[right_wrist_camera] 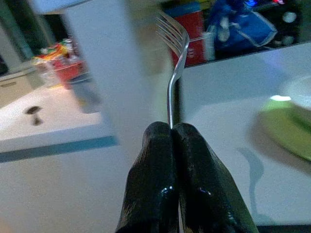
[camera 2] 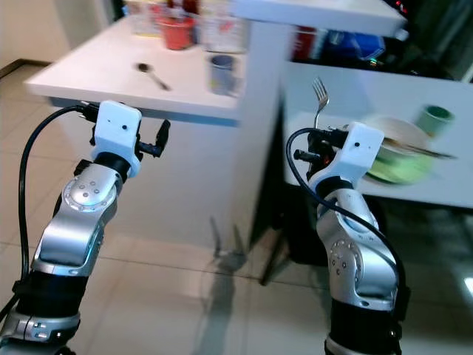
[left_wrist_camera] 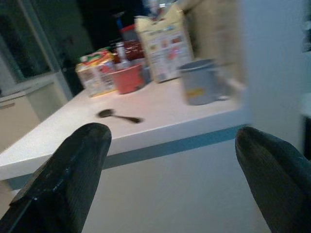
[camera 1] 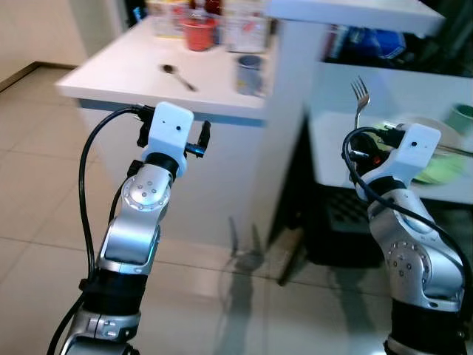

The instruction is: Setting the table

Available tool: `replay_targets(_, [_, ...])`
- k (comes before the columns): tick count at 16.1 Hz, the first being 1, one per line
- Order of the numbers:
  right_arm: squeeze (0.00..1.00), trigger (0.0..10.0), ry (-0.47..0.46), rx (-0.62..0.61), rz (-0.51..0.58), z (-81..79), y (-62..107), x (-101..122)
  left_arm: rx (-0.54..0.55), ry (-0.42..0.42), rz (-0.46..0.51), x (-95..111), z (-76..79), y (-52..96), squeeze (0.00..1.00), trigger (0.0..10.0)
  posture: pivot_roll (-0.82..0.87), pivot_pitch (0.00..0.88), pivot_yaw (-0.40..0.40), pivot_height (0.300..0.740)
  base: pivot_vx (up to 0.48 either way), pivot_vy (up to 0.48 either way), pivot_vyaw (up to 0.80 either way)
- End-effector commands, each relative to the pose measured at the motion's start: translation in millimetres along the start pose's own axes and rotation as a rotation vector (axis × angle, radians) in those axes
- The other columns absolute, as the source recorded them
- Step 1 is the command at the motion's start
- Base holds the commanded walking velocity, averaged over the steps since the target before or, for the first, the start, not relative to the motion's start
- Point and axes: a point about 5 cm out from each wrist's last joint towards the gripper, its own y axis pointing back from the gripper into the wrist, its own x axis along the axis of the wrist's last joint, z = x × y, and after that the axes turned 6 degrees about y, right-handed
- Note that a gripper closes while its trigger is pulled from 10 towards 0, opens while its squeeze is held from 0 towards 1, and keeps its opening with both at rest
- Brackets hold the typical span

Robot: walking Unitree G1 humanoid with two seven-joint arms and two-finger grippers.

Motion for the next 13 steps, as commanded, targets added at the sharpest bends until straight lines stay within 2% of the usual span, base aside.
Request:
replay_targets(1, [0.00, 10.0, 0.001, -0.030, 0.026, 7.5, 1.7, 6.2, -0.028, -0.003, 0.017, 4.8, 8.0, -1.8, 0.00, 10.0, -0.02, 0.000, -0.024, 0.740, 0.000, -0.424, 0.00])
replay_targets(13, [0.00, 10.0, 0.008, -0.057, 0.043, 13.1, 1.9, 9.6, -0.047, -0.008, 0.021, 3.8, 13.7, -2.6, 0.00, 10.0, -0.03, 0.000, -0.018, 0.740, 0.000, -0.427, 0.00])
